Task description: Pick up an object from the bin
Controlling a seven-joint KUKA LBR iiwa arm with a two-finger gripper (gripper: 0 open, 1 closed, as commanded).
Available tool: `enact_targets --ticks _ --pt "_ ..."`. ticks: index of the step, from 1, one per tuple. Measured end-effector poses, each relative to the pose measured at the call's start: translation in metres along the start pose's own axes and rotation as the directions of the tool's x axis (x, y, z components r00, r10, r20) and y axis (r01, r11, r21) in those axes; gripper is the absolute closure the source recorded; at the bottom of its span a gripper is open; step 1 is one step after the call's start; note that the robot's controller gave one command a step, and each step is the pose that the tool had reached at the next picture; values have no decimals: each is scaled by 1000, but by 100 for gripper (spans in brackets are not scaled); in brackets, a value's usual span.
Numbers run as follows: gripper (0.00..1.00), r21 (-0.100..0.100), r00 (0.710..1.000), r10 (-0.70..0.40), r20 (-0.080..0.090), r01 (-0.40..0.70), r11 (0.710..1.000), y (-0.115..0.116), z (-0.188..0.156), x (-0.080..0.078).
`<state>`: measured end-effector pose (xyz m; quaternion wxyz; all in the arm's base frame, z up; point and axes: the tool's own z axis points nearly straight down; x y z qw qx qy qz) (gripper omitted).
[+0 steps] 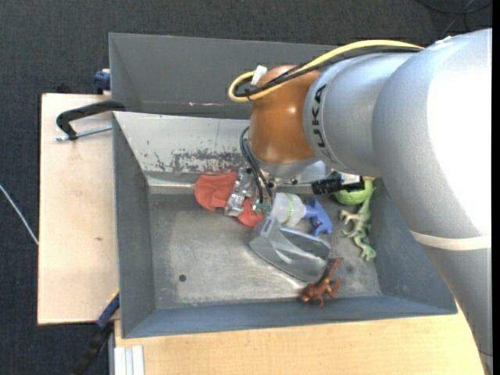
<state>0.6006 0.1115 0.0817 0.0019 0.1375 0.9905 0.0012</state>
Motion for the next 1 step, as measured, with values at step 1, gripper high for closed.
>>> enact_targets --ticks 1 --pt "100 1 1000 0 -3 0 1000 0 -15 1"
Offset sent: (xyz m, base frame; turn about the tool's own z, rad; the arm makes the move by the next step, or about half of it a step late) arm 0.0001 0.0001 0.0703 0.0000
